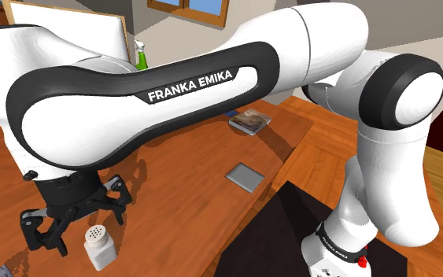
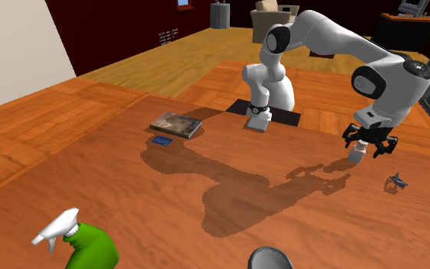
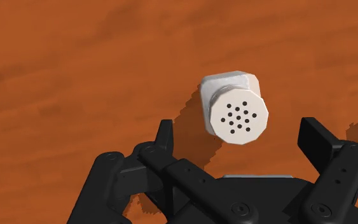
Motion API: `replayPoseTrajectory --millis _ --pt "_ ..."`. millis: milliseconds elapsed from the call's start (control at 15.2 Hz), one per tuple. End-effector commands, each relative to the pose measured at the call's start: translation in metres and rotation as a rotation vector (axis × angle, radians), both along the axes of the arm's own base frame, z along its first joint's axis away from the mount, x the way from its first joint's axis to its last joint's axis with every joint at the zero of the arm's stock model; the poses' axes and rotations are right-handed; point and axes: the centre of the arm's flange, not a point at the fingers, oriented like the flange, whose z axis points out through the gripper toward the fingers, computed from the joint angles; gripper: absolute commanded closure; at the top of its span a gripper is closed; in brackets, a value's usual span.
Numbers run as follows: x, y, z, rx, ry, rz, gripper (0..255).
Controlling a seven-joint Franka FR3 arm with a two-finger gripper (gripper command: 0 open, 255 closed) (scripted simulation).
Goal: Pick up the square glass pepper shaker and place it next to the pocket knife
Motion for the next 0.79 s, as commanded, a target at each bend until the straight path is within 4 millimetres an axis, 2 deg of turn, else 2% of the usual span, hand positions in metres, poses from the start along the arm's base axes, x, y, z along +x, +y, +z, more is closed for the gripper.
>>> replayPoseTrajectory --millis 0,198,726 --pt "0.003 0.0 0.013 0.0 0.0 0.0 0" --pt "0.01 0.001 0.049 0.0 0.0 0.0 0" --pt "0.01 0.001 0.049 0.0 0.0 0.0 0"
